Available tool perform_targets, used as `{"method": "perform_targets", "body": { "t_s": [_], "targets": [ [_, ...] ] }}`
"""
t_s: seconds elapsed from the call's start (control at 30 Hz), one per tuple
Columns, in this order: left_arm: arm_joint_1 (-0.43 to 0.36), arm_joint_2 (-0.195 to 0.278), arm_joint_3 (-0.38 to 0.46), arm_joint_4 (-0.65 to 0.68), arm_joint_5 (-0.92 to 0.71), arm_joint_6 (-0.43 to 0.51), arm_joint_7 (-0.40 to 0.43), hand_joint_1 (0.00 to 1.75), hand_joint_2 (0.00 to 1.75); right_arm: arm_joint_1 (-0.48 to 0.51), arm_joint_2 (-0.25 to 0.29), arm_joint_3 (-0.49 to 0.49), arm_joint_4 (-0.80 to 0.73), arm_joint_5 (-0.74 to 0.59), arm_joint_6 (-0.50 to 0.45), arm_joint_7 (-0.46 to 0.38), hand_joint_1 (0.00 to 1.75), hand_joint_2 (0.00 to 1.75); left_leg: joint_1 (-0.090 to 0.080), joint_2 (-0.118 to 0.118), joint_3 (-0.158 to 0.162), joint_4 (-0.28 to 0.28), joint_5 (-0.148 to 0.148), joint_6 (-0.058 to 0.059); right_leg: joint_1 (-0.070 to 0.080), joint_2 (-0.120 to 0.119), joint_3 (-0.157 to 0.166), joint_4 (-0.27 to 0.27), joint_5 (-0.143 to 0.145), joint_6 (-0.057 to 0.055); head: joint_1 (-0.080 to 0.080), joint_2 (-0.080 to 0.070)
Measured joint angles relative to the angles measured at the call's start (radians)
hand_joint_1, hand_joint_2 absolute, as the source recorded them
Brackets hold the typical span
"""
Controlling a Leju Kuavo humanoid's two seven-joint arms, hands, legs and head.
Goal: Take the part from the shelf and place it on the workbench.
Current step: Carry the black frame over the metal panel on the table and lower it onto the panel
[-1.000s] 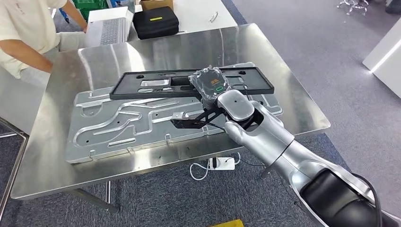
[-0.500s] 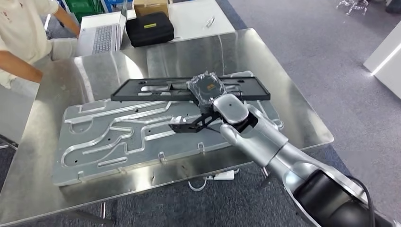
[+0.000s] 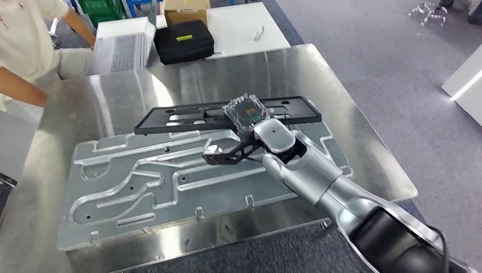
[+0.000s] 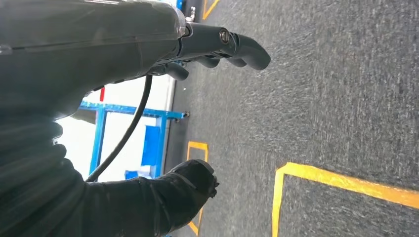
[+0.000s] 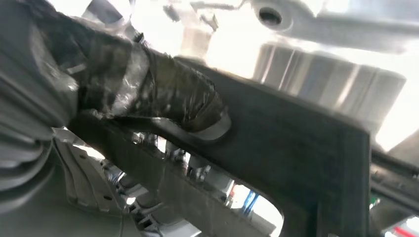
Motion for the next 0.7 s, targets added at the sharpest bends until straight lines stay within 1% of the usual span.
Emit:
{"method": "perform_targets", "body": {
  "t_s": [0.03,0.07,0.13,0.37,0.5,0.6,0.7],
  "targets": [
    [-0.001,0.0,0.001,0.0,0.002,-0.002,0.005,0.0,1.75,0.0,0.001,0.0,0.001,-0.003,0.0,-0.002,0.0,0.0,0.0,0.0,0.001,-0.001,-0.003,-0.001,0.0,0.001,0.005,-0.004,0.001,-0.002,0.0,0.0],
    [-0.001,0.0,0.002,0.0,0.005,-0.004,0.01,0.0,1.75,0.0,0.003,0.0,0.001,-0.007,-0.001,-0.004,0.0,0.0,0.0,0.0,0.004,-0.002,-0.005,0.0,0.0,0.002,0.009,-0.007,0.006,-0.003,0.0,0.0],
    [-0.002,-0.001,0.003,0.0,0.011,-0.008,0.02,0.0,1.75,-0.001,0.006,0.0,0.002,-0.016,-0.001,-0.008,0.0,0.0,0.0,0.002,0.011,-0.008,-0.01,0.006,0.001,0.005,0.016,-0.01,0.005,-0.002,0.001,0.0],
    [-0.003,-0.003,0.007,0.0,0.017,-0.004,0.03,0.0,1.75,0.004,0.011,0.001,0.005,-0.027,-0.001,-0.015,0.0,0.0,0.001,0.003,0.019,-0.02,-0.016,0.001,0.002,0.006,0.018,-0.01,-0.004,-0.01,0.0,0.0],
    [-0.003,-0.003,0.007,0.0,0.021,-0.004,0.031,0.0,0.0,0.004,0.011,0.001,0.006,-0.027,-0.001,-0.016,0.0,0.0,0.002,0.004,0.02,-0.021,-0.017,-0.003,0.003,0.006,0.019,-0.01,-0.004,-0.01,0.0,0.0],
    [-0.003,-0.003,0.008,0.0,0.024,-0.004,0.03,0.0,0.0,0.004,0.011,0.001,0.006,-0.028,-0.002,-0.017,0.0,0.0,0.002,0.004,0.02,-0.021,-0.016,-0.007,0.003,0.005,0.021,-0.009,-0.004,-0.01,0.0,0.0],
    [-0.003,-0.003,0.008,0.0,0.024,-0.004,0.031,0.0,0.0,0.004,0.013,0.003,0.006,-0.03,-0.002,-0.017,0.0,0.0,0.002,0.004,0.021,-0.021,-0.016,-0.007,0.002,0.005,0.023,-0.009,-0.004,-0.01,0.0,0.0]
  ]
}}
